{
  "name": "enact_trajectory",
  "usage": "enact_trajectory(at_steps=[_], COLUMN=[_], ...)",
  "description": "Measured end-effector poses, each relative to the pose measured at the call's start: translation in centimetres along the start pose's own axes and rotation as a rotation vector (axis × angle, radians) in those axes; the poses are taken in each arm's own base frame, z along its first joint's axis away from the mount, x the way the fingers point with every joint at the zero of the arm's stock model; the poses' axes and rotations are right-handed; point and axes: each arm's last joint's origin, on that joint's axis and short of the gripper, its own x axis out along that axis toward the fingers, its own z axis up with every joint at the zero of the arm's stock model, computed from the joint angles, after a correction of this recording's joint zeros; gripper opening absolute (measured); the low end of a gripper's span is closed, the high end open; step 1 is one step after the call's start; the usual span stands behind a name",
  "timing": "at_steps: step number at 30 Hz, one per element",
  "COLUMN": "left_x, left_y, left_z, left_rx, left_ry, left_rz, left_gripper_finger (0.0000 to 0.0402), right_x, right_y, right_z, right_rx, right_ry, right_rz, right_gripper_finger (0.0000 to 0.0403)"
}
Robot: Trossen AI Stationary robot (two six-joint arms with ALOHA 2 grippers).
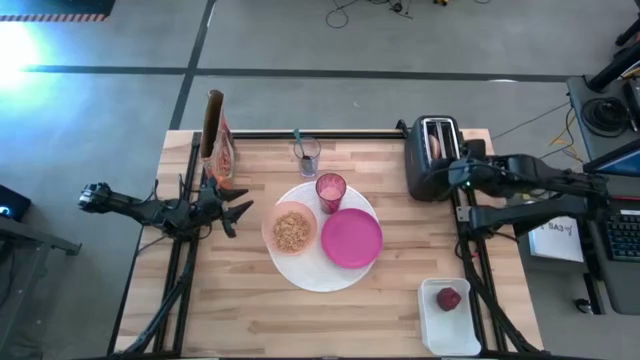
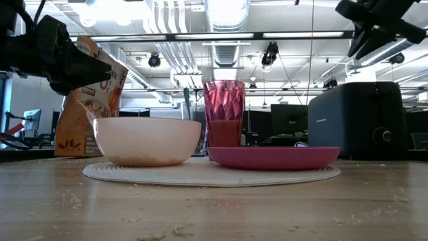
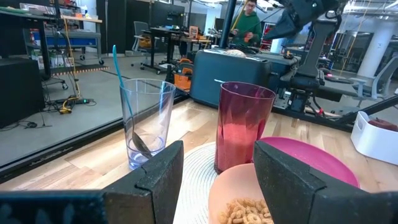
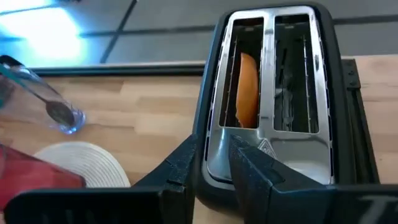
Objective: Arrange a breakfast setting
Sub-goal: Put the bagel on the pink plate
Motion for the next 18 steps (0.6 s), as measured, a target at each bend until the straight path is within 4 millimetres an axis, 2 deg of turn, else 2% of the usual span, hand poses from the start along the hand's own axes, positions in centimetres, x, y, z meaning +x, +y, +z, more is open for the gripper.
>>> enact_trajectory(at_steps=[9,18], left_x=[0.0,0.0], left_y=[0.0,0.0], left_z=[0.0,0.0], left_rx=[0.000,0.000], left_ry=[0.000,0.000], left_rz=[0.000,0.000], left_gripper_finger=[0.0178,0.0178], right_x=[1.6,4.0], right_y=[0.5,1.0], right_z=[1.2,2.6], right_rx=[0.011,-0.031], right_ry=[0.022,0.041], right_rz=[-0.112,-0.251], right_gripper_finger=[0.0147,0.0146])
